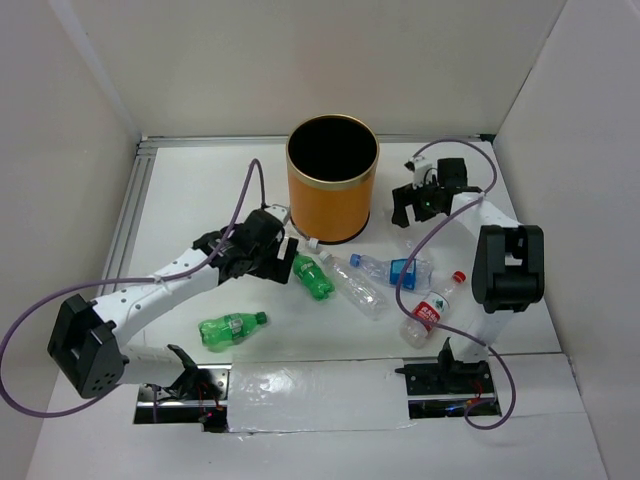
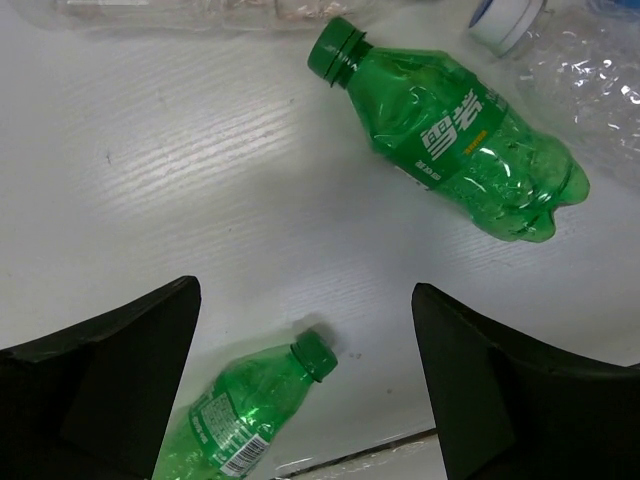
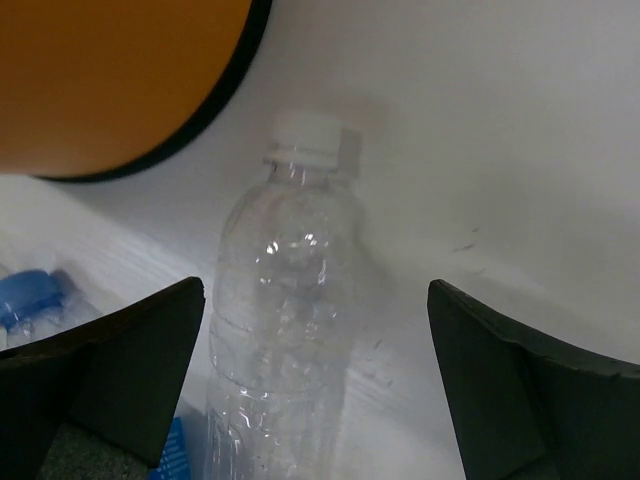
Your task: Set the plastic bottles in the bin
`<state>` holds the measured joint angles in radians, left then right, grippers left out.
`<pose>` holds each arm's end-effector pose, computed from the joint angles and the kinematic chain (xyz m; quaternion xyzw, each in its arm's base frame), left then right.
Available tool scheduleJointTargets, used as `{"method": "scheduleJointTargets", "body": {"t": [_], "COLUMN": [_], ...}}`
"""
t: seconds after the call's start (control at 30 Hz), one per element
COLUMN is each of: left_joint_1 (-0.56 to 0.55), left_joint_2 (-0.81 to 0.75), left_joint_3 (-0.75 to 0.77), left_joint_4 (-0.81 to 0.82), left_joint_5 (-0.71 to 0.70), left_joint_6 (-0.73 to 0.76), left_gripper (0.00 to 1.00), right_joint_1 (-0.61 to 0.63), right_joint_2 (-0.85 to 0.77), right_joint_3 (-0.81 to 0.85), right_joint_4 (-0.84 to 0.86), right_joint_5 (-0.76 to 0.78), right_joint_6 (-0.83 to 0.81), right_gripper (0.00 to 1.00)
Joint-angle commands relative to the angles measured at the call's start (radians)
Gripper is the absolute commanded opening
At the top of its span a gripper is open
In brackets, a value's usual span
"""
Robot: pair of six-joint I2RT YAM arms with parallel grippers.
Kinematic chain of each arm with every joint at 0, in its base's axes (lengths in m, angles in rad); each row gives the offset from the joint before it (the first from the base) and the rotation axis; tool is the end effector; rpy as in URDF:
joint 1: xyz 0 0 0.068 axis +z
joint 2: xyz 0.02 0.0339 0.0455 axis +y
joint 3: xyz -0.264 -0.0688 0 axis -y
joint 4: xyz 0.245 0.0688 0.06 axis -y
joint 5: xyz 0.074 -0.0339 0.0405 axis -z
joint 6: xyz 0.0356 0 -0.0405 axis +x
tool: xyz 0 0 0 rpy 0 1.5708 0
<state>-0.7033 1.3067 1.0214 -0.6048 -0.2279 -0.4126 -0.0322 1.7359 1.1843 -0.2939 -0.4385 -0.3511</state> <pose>0.2123 -0.1694 0.2725 0.0981 0.9321 -0.0847 0.3381 0.3743 0.0031 0.2171 -0.2211 0.8888 0.1337 0.3787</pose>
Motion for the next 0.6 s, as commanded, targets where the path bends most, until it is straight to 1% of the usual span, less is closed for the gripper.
{"method": "scheduleJointTargets", "body": {"t": [0.0,0.03,0.1,0.17,0.23,0.27,0.3,0.33,0.37,0.43,0.47,0.5,0.53,0.57], "left_joint_1": [-0.002,-0.002,0.021,0.043,0.108,0.132,0.175,0.198,0.22,0.278,0.295,0.309,0.318,0.33], "left_joint_2": [-0.037,-0.05,-0.05,-0.05,-0.02,-0.009,0.005,0.017,0.047,0.081,0.118,0.138,0.158,0.176], "left_joint_3": [-0.015,-0.015,-0.026,-0.014,0.0,0.0,0.014,0.014,0.014,0.014,0.023,0.023,0.051,0.065], "left_joint_4": [-0.013,-0.003,0.039,0.066,0.082,0.097,0.097,0.106,0.106,0.119,0.132,0.132,0.132,0.132], "left_joint_5": [-0.05,-0.036,-0.021,0.011,0.068,0.085,0.085,0.126,0.142,0.194,0.214,0.228,0.228,0.228], "left_joint_6": [-0.11,-0.161,-0.199,-0.273,-0.352,-0.439,-0.504,-0.561,-0.665,-0.754,-0.822,-0.848,-0.876,-0.899], "left_gripper": [1.0,1.0,1.0,1.0,1.0,1.0,1.0,1.0,1.0,1.0,1.0,1.0,1.0,1.0], "right_joint_1": [0.021,0.021,0.031,0.04,0.04,0.04,0.04,0.029,0.029,0.0,-0.014,-0.043,-0.06,-0.077], "right_joint_2": [0.019,0.019,0.028,0.037,0.06,0.069,0.07,0.054,0.041,-0.016,-0.042,-0.07,-0.132,-0.166], "right_joint_3": [-0.012,-0.028,-0.043,-0.07,-0.071,-0.071,-0.071,-0.08,-0.08,-0.06,-0.045,0.004,0.036,0.07], "right_joint_4": [-0.065,-0.065,-0.065,-0.056,-0.056,-0.056,-0.077,-0.086,-0.097,-0.155,-0.183,-0.215,-0.278,-0.303], "right_joint_5": [0.037,0.037,0.037,0.069,0.069,0.055,0.044,0.031,-0.001,-0.041,-0.098,-0.133,-0.169,-0.204], "right_joint_6": [-0.031,-0.031,-0.031,-0.031,-0.041,-0.042,-0.054,-0.054,-0.066,-0.092,-0.112,-0.124,-0.135,-0.158], "right_gripper": [0.99,0.97,0.93,0.88,0.76,0.69,0.5,0.42,0.35,0.18,0.08,0.04,0.04,0.04]}}
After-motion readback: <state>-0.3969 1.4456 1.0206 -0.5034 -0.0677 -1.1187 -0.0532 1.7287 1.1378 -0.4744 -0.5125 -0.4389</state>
